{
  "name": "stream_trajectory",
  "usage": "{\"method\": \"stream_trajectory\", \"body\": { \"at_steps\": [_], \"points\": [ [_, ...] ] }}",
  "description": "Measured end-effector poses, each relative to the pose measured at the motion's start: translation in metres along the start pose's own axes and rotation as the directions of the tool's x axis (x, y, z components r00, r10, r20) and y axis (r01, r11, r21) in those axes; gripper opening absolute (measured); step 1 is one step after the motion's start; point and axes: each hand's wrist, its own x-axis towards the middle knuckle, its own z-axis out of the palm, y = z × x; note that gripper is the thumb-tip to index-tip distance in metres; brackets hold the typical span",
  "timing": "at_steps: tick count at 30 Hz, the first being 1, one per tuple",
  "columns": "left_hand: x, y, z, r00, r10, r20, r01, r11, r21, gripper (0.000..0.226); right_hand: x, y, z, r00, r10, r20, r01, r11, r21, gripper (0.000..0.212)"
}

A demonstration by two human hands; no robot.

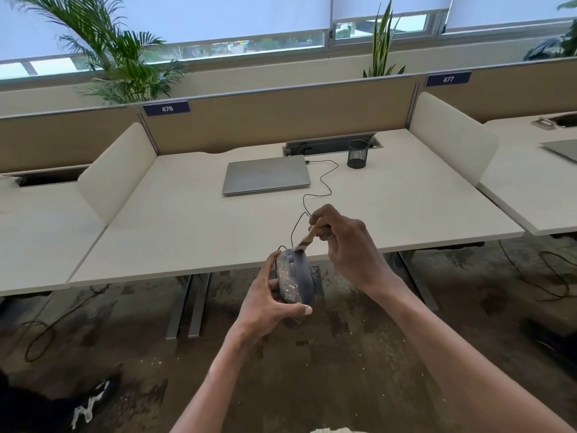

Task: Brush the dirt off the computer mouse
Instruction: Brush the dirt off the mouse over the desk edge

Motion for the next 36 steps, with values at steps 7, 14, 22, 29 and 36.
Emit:
{"method": "stream_trajectory", "body": {
  "at_steps": [7, 14, 22, 29, 36],
  "points": [
    [0.003, -0.009, -0.002, 0.999, 0.004, -0.035, -0.004, 1.0, 0.001, 0.133, -0.004, -0.004, -0.015, 0.999, 0.031, 0.014, -0.032, 0.998, 0.046, 0.037],
    [0.004, -0.008, -0.002, 0.998, 0.014, -0.053, -0.014, 1.0, 0.003, 0.134, -0.015, -0.015, -0.008, 0.998, 0.013, 0.068, -0.016, 0.999, 0.034, 0.036],
    [0.003, -0.011, -0.002, 0.997, 0.005, -0.078, -0.006, 1.0, -0.011, 0.135, -0.026, -0.019, -0.017, 0.998, 0.013, 0.061, -0.013, 1.0, 0.006, 0.034],
    [0.006, -0.011, -0.001, 0.994, 0.044, -0.102, -0.045, 0.999, -0.015, 0.132, -0.042, -0.029, -0.01, 0.993, 0.0, 0.118, 0.006, 0.999, -0.052, 0.038],
    [0.004, -0.013, -0.001, 0.989, 0.054, -0.138, -0.058, 0.998, -0.028, 0.135, -0.063, -0.027, -0.016, 0.991, 0.072, 0.112, -0.068, 0.997, -0.04, 0.04]
  ]
}}
